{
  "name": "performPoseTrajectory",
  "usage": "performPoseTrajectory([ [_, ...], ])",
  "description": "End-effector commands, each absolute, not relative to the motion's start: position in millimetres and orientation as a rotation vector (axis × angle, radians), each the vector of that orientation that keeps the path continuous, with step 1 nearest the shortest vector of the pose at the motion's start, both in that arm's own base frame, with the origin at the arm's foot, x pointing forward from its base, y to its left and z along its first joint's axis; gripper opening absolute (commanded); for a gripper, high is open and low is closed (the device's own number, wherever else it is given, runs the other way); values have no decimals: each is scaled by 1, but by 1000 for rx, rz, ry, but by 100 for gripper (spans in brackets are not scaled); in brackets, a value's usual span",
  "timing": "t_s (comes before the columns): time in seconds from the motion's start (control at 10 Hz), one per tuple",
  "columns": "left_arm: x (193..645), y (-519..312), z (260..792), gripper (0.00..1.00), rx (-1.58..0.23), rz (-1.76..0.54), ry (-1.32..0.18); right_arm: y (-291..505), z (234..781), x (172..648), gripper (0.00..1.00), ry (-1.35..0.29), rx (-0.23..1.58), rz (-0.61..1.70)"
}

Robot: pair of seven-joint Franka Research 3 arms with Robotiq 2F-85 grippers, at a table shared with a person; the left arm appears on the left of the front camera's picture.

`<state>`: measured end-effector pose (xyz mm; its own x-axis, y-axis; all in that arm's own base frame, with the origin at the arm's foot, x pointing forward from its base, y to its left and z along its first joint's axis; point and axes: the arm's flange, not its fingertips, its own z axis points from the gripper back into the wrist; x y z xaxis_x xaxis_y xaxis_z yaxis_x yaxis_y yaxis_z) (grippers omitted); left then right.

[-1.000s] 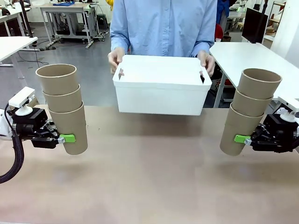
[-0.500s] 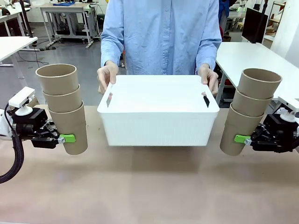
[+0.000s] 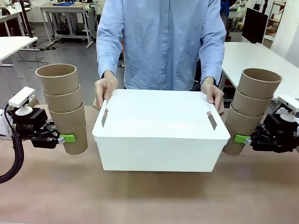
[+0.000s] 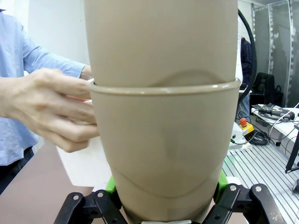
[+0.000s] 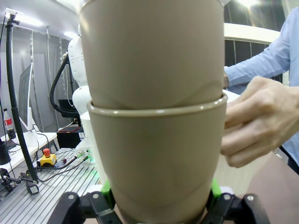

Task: Stack the cups and store them in the basket.
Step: Place the stack of Reusable plastic cups into the Pantry Basket.

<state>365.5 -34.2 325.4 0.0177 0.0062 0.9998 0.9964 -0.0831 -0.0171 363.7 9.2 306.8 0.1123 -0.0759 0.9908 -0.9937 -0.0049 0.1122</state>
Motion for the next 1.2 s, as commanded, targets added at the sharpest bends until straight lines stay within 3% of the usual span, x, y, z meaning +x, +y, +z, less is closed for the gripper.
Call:
performPoseTrajectory([
  [0.0, 365, -34, 330, 84, -1290, -1253, -1167, 9, 312, 364, 85, -1183, 1320, 1092],
  [1.1, 365, -34, 330, 84, -1290, -1253, -1167, 9, 312, 364, 85, -1183, 1320, 1092],
])
